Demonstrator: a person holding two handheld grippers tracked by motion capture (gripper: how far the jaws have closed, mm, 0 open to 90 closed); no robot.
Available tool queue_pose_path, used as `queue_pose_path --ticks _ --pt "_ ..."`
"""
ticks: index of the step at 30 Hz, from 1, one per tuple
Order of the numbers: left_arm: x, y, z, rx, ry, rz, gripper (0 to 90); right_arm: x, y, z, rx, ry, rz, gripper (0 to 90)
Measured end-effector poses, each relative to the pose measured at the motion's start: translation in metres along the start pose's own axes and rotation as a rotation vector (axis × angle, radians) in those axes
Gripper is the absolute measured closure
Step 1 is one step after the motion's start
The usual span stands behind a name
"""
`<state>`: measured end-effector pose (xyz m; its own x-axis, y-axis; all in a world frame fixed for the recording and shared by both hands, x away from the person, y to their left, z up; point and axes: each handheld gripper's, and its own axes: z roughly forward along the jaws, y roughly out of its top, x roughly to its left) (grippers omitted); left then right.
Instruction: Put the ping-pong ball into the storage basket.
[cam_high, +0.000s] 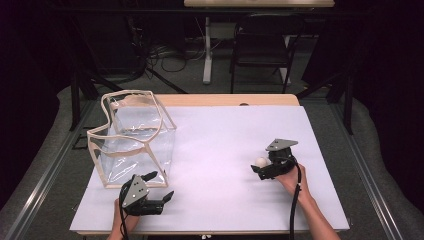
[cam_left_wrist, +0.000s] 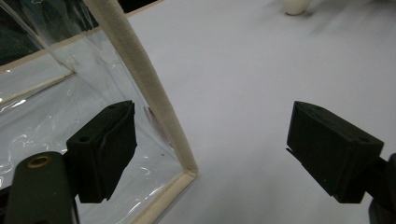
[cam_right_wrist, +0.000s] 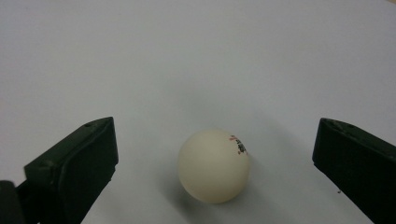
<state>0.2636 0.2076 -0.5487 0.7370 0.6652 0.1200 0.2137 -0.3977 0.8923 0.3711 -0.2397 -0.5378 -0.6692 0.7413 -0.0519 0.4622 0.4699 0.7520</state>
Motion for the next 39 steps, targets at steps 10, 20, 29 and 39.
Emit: queue_pose_path --ticks 10,20,29,39 --pt "-0.001 0.000 0.000 -0.002 -0.004 0.004 15.8 0.001 -0.005 0.005 0.025 0.013 0.005 2.6" --pt "0.000 0.000 0.000 0.004 -0.006 0.001 15.8 0.003 -0.009 0.007 0.062 -0.006 0.009 23.3" --pt "0.000 0.000 0.002 0.007 -0.009 0.001 15.8 0.003 -0.011 0.010 0.084 -0.019 0.019 40.1" --pt "0.000 0.000 0.003 0.015 -0.015 -0.002 15.8 0.002 -0.013 0.011 0.094 -0.021 0.020 50.0"
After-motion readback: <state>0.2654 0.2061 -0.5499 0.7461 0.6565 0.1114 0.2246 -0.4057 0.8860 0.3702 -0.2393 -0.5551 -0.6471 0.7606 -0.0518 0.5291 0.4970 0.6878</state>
